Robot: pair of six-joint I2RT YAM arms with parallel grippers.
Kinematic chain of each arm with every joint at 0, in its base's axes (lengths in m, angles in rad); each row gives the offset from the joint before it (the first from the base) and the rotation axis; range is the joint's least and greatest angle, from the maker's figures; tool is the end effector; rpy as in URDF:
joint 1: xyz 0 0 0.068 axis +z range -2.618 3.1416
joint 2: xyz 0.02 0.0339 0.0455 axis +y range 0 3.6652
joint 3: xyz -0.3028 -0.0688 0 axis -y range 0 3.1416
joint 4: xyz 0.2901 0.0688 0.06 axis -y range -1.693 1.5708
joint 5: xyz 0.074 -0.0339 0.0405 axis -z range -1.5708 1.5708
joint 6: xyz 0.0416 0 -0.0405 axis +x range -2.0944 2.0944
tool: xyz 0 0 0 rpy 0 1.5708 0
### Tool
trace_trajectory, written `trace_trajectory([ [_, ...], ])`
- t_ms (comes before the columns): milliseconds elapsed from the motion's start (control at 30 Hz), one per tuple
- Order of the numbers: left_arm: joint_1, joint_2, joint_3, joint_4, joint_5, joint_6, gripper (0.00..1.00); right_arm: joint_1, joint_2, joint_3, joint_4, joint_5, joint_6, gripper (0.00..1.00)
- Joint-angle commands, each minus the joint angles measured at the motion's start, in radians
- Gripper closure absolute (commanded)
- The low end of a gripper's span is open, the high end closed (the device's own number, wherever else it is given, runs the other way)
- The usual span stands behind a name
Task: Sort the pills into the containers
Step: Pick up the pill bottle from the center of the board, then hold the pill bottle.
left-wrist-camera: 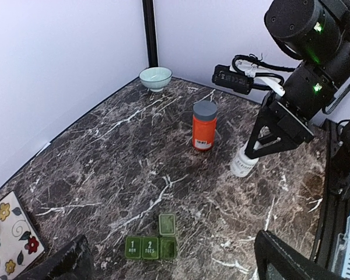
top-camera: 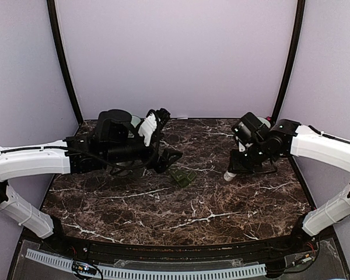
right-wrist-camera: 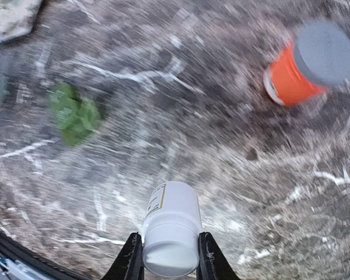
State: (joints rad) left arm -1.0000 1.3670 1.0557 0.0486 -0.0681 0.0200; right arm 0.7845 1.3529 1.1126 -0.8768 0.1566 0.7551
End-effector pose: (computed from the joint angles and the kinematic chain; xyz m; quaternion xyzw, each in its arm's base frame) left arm 0.1995 -0.3054 0.3483 0.3691 0.7023 -0.2623 0.5492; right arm 0.2176 0.2081 0.2949 0.0033 0.9715 0.1013 0.2140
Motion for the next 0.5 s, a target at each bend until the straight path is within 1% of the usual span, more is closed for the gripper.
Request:
trace_trajectory([
  [0,0.093,-0.004,0.078,-0.047,0.157,-0.089,0.01,0.033,0.004,0.104,0.111,0.005,-0.047,0.95],
  [33,0.124,-0.002,0.089,-0.046,0.224,-0.117,0.01,0.036,0.008,0.123,0.140,-0.002,-0.054,0.96],
  [100,0.193,0.000,0.104,-0.041,0.311,-0.164,0.01,0.036,0.020,0.147,0.202,-0.025,-0.074,0.96],
  [267,0.289,0.007,0.104,0.005,0.494,-0.252,0.01,0.038,0.062,0.170,0.393,-0.099,-0.112,0.96],
  [467,0.427,0.035,0.020,0.211,0.770,-0.440,0.01,0.038,0.107,0.181,0.624,-0.242,-0.146,0.97],
])
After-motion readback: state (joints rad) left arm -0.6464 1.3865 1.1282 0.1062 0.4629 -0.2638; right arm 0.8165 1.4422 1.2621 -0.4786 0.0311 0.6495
